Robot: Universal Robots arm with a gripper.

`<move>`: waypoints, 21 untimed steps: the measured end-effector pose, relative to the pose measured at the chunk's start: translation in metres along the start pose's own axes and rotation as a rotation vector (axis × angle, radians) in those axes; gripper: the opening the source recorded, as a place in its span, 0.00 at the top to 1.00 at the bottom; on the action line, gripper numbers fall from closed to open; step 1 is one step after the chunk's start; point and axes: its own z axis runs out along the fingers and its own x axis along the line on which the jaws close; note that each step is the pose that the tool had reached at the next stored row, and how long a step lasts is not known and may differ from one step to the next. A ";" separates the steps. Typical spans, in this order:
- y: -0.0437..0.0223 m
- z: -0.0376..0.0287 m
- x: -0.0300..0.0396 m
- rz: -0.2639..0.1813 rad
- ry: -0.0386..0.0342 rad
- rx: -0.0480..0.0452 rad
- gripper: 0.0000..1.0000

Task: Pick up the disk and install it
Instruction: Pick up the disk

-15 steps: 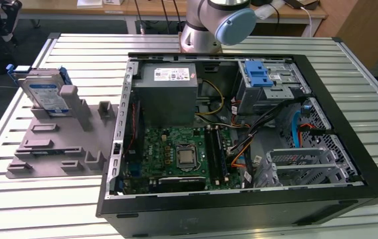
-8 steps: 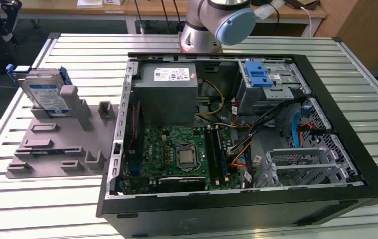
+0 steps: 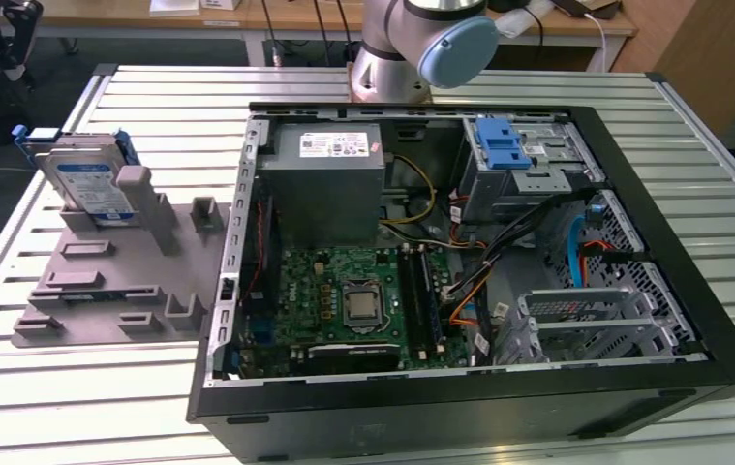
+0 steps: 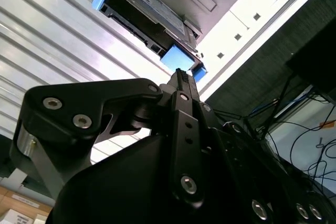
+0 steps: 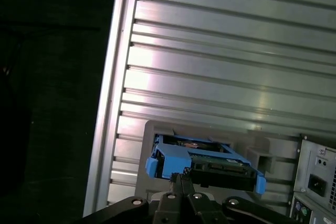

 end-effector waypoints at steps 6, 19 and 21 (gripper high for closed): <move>0.0000 0.0000 0.0000 -0.013 0.0000 -0.0004 0.89; 0.0000 0.0001 0.0000 -0.042 -0.0001 -0.0012 0.89; 0.0000 0.0002 0.0000 -0.046 -0.0001 -0.0013 0.89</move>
